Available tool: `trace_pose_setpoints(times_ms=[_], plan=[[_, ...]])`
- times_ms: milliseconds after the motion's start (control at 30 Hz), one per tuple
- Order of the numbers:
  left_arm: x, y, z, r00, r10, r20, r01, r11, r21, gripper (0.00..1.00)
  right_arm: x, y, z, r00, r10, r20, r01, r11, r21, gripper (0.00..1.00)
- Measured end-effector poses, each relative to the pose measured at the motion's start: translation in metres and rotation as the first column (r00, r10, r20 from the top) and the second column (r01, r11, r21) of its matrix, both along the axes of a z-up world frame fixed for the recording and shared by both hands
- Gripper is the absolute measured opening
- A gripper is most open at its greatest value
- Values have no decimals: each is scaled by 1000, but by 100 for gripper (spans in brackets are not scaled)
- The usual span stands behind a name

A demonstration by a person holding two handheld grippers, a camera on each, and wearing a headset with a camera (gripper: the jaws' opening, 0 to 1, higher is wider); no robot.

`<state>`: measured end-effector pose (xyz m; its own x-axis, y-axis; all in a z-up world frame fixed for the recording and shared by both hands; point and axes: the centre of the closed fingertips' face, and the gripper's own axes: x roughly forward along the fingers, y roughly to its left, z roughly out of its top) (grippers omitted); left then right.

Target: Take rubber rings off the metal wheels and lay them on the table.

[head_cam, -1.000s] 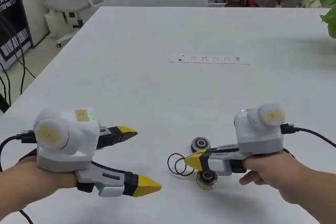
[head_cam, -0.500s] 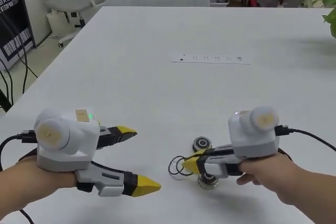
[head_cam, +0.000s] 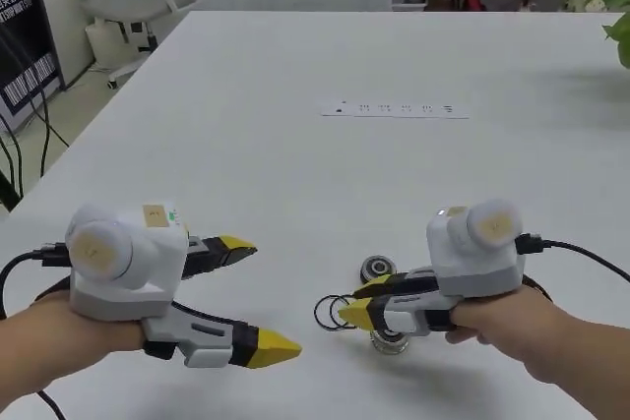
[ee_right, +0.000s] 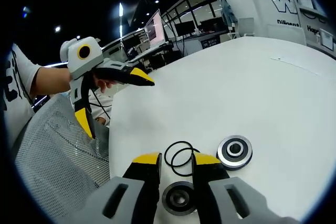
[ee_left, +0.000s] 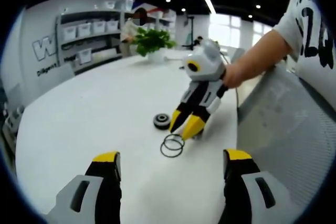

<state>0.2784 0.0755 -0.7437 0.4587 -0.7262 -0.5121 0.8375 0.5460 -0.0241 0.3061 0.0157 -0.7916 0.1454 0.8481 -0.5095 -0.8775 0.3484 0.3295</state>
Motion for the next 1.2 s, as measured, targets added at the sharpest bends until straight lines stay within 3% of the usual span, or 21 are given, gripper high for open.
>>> trace_pose_setpoints(times_ms=[400,867,1200], plan=[[1,-3,1,1000,-6,0,6,1000,2,81,5,-8,20,1000,-11,28,9,999,40,21],[11,-10,5,1000,-18,4,18,1000,11,79,29,-40,33,994,-83,73,79,995,55,23],[22,-19,7,1000,-28,7,28,1000,6,77,38,-51,33,991,-98,91,94,994,47,24]])
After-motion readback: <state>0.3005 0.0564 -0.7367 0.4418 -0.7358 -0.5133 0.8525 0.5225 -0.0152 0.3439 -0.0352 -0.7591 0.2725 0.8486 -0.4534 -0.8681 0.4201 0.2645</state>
